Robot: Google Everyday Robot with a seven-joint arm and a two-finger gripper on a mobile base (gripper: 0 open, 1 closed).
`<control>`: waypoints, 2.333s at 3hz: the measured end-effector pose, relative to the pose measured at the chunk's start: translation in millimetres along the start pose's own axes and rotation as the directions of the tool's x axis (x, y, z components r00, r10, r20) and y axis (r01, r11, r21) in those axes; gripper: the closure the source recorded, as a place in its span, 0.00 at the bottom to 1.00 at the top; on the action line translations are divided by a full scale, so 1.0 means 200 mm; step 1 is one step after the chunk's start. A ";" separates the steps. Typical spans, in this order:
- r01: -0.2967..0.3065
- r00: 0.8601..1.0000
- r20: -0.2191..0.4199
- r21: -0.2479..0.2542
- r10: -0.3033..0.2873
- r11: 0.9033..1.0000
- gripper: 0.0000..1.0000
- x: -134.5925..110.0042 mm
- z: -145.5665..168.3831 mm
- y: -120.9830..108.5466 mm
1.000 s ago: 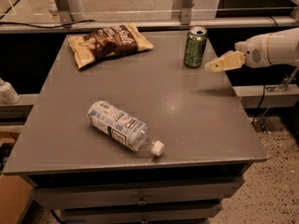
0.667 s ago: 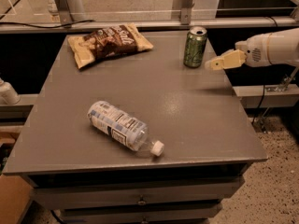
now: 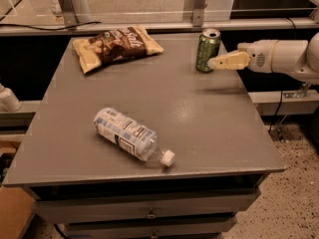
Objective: Move green can near blue plastic bottle
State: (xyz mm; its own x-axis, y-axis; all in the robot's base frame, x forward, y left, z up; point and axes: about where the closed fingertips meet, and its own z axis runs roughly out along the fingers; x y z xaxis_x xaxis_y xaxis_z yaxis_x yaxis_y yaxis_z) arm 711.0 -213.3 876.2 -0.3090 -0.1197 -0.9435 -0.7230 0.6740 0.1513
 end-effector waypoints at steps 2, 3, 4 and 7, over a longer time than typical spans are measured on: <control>0.030 0.994 0.107 -0.064 -0.023 0.997 0.00 -0.04 0.19 0.04; 0.048 0.992 0.123 -0.082 -0.037 0.995 0.17 -0.06 0.24 0.05; 0.063 0.989 0.137 -0.090 -0.051 0.994 0.42 -0.07 0.25 0.07; 0.073 0.989 0.134 -0.133 -0.055 0.988 1.00 -0.21 0.08 0.20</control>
Offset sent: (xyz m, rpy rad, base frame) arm 0.0323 0.0466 -0.0004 0.0960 -0.1270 0.0810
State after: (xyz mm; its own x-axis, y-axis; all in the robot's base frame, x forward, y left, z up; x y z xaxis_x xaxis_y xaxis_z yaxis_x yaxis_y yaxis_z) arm 704.3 -170.3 917.8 -0.1834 -0.0577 -0.9813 -0.8195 0.5603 0.1202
